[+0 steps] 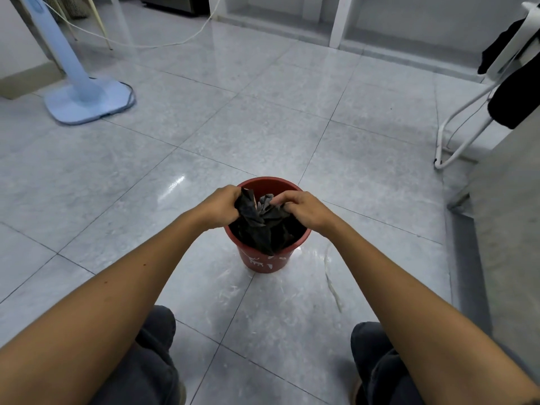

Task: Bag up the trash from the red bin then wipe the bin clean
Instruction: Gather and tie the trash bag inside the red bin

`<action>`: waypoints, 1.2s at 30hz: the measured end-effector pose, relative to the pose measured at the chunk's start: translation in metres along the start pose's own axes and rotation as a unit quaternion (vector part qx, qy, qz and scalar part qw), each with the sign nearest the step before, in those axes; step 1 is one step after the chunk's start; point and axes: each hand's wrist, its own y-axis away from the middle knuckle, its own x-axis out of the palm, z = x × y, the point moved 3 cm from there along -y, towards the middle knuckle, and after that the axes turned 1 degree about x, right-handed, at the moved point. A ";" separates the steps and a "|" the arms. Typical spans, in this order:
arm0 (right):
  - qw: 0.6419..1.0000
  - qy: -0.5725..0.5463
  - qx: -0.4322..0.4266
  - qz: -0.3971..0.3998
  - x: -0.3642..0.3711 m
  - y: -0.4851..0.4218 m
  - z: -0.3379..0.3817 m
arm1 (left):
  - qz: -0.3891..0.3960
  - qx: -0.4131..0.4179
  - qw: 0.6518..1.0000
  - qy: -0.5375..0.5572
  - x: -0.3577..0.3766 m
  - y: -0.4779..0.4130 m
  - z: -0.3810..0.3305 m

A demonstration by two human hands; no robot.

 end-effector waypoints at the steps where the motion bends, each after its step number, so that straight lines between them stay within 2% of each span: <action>1: 1.000 0.008 -0.011 0.020 0.006 -0.002 -0.001 | -0.002 0.006 1.000 -0.010 -0.002 0.001 -0.001; 4: 0.997 0.052 -0.055 0.006 0.018 -0.009 0.000 | -0.003 0.017 0.999 -0.029 -0.004 0.003 -0.006; 7: 0.991 0.124 -0.058 0.000 0.021 -0.017 0.002 | -0.027 -0.003 0.999 -0.033 -0.005 0.003 -0.008; 10: 0.968 0.241 -0.070 0.003 0.023 -0.023 0.003 | -0.038 -0.029 0.999 -0.017 -0.002 0.004 -0.008; 13: 0.951 0.301 -0.069 -0.028 0.021 -0.026 0.004 | -0.050 -0.056 0.997 0.007 -0.001 0.004 -0.006; 17: 0.911 0.413 0.021 -0.004 0.018 -0.033 0.005 | -0.048 -0.066 0.997 0.012 0.000 0.004 -0.004; 20: 0.870 0.479 0.106 0.050 0.025 -0.036 0.004 | -0.027 -0.006 0.999 -0.028 0.008 0.007 -0.011; 23: 0.854 0.498 0.144 0.040 0.034 -0.036 0.001 | -0.019 0.046 0.998 -0.038 0.015 0.009 -0.017; 27: 0.833 0.525 0.166 0.059 0.045 -0.039 -0.005 | -0.001 0.073 0.997 -0.031 0.020 0.011 -0.014; 30: 0.832 0.535 0.146 0.023 0.049 -0.042 -0.006 | 0.006 0.088 0.995 -0.038 0.024 0.011 -0.015; 33: 0.844 0.524 0.090 -0.067 0.045 -0.046 0.005 | -0.003 0.080 0.996 -0.045 0.020 0.009 -0.015; 34: 0.866 0.483 0.079 -0.105 0.041 -0.048 0.009 | -0.007 0.067 0.997 -0.046 0.017 0.008 -0.015; 36: 0.922 0.330 0.089 -0.183 0.026 -0.050 0.012 | -0.010 0.032 0.998 -0.053 0.011 0.005 -0.011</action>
